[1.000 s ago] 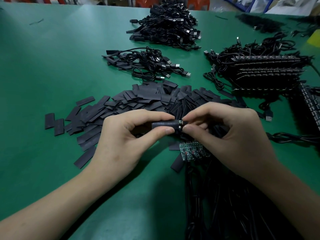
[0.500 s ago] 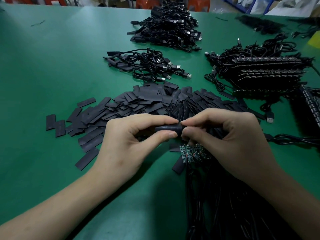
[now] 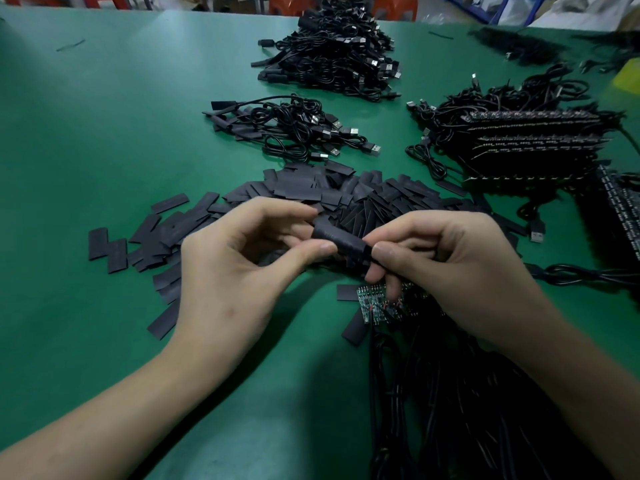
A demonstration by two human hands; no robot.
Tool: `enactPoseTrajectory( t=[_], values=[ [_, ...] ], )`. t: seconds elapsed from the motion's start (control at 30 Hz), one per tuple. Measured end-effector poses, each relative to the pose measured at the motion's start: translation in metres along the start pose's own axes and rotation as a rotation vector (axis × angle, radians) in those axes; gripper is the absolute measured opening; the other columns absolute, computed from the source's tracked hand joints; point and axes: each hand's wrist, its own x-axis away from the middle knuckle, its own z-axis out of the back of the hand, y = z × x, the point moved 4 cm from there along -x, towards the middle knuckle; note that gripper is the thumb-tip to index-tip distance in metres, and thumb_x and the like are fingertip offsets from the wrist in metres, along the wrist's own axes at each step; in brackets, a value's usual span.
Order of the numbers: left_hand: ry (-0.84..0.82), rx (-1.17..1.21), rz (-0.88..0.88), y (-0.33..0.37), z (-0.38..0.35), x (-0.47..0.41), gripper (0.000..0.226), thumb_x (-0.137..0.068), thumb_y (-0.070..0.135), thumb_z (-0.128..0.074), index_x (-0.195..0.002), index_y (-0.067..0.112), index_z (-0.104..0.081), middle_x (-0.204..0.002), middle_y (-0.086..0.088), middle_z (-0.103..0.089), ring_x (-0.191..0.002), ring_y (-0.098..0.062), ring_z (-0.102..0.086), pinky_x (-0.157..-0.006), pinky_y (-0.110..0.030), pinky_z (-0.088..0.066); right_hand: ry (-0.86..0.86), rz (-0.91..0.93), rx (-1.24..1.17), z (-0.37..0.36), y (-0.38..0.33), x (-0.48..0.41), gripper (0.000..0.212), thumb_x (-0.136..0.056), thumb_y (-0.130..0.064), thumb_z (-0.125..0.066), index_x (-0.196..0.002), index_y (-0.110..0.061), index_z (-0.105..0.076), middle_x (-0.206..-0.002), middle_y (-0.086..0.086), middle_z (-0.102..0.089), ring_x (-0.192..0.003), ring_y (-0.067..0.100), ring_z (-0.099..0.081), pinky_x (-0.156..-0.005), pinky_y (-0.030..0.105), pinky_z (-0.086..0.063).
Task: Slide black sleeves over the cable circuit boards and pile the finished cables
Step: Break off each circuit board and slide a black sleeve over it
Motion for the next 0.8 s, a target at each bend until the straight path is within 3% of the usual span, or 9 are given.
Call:
enactPoseTrajectory(
  t=[0.2, 0.4, 0.6, 0.7, 0.8],
  values=[
    [-0.002, -0.006, 0.07, -0.003, -0.001, 0.002, 0.018, -0.077, 0.028, -0.083, -0.094, 0.025, -0.079, -0.085, 0.01, -0.078, -0.075, -0.004, -0.072, -0.073, -0.017, -0.054, 0.027, 0.001, -0.027, -0.004, 0.003, 0.001, 0.014, -0.085, -0.02, -0.07, -0.096, -0.014, -0.076, -0.077, 0.005, -0.077, -0.058, 0.017, -0.07, -0.063, 0.02, -0.054],
    [-0.024, 0.042, 0.125, -0.004, -0.003, 0.003, 0.02, -0.072, 0.032, -0.083, -0.091, 0.025, -0.079, -0.084, 0.006, -0.079, -0.075, -0.008, -0.071, -0.075, -0.024, -0.058, 0.042, 0.05, 0.053, -0.006, 0.001, 0.004, 0.009, -0.088, -0.015, -0.072, -0.094, -0.013, -0.077, -0.074, 0.002, -0.076, -0.058, 0.016, -0.07, -0.063, 0.019, -0.054],
    [-0.04, 0.144, 0.146, -0.006, -0.004, -0.001, 0.019, -0.072, 0.025, -0.085, -0.084, 0.017, -0.074, -0.081, 0.0, -0.078, -0.071, -0.007, -0.07, -0.068, -0.018, -0.054, 0.073, 0.098, 0.187, -0.005, -0.003, 0.004, 0.007, -0.091, -0.017, -0.073, -0.087, -0.021, -0.076, -0.068, -0.002, -0.073, -0.054, 0.015, -0.067, -0.058, 0.022, -0.054],
    [-0.069, 0.08, 0.036, -0.003, -0.002, -0.001, 0.018, -0.076, 0.023, -0.085, -0.08, 0.023, -0.068, -0.086, -0.001, -0.077, -0.083, -0.016, -0.074, -0.077, -0.034, -0.06, 0.066, 0.134, 0.33, 0.001, -0.005, 0.003, 0.009, -0.092, -0.016, -0.072, -0.089, -0.023, -0.077, -0.068, -0.006, -0.072, -0.057, 0.011, -0.066, -0.058, 0.013, -0.047],
    [-0.103, -0.139, -0.176, 0.007, 0.001, -0.001, 0.02, -0.081, 0.021, -0.083, -0.082, 0.029, -0.065, -0.09, 0.009, -0.076, -0.089, -0.015, -0.074, -0.082, -0.032, -0.058, 0.049, 0.144, 0.393, 0.005, -0.008, 0.002, 0.009, -0.089, -0.015, -0.074, -0.092, -0.023, -0.078, -0.07, -0.012, -0.072, -0.064, 0.0, -0.065, -0.062, 0.004, -0.041]
  ],
)
